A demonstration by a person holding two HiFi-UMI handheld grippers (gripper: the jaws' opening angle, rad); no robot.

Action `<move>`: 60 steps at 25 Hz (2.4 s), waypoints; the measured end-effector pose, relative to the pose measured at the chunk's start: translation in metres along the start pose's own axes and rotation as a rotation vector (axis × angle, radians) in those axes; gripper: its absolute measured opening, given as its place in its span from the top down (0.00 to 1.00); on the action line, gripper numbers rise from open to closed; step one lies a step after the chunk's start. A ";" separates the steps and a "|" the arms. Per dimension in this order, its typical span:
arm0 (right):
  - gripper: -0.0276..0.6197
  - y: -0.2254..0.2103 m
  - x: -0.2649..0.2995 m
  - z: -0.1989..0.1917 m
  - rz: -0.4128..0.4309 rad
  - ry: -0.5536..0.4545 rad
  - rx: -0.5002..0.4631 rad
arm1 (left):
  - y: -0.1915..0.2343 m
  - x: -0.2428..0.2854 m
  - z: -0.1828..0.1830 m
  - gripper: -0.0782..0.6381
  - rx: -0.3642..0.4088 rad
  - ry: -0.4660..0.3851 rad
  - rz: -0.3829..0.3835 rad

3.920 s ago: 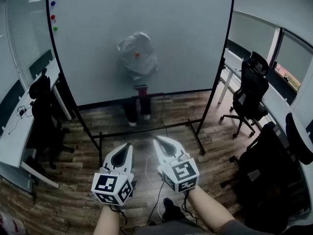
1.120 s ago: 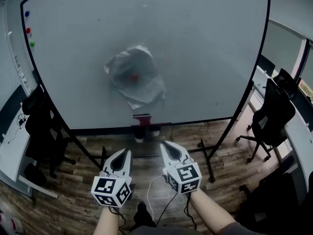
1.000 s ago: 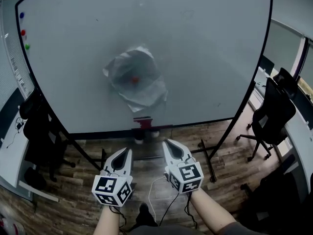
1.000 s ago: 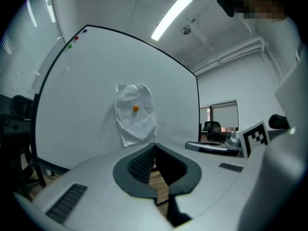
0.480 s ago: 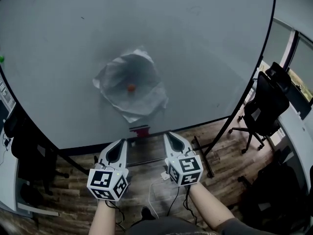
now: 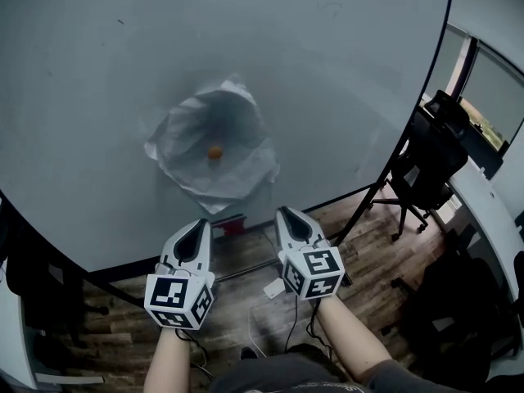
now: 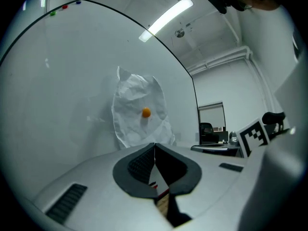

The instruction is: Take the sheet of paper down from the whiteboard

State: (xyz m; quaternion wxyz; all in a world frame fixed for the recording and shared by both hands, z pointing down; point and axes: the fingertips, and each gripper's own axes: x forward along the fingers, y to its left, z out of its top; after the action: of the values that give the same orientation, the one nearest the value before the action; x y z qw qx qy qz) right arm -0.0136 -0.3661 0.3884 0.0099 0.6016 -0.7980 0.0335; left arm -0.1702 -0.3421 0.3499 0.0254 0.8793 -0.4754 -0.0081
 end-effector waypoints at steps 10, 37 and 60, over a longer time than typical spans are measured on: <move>0.91 -0.018 0.024 0.003 -0.019 0.007 -0.007 | 0.007 0.024 0.005 0.87 0.007 -0.006 0.010; 0.90 -0.037 0.087 0.011 0.158 0.014 -0.096 | 0.003 0.048 0.019 0.87 0.030 -0.004 0.202; 0.91 -0.035 0.090 0.008 0.242 0.007 -0.044 | 0.011 0.088 0.081 0.67 0.296 -0.139 0.332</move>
State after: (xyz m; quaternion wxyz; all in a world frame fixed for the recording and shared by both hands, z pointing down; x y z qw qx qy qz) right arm -0.0049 -0.4619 0.3874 0.0219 0.5005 -0.8652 0.0189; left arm -0.1345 -0.4246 0.2706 -0.1357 0.7805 -0.6103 0.0057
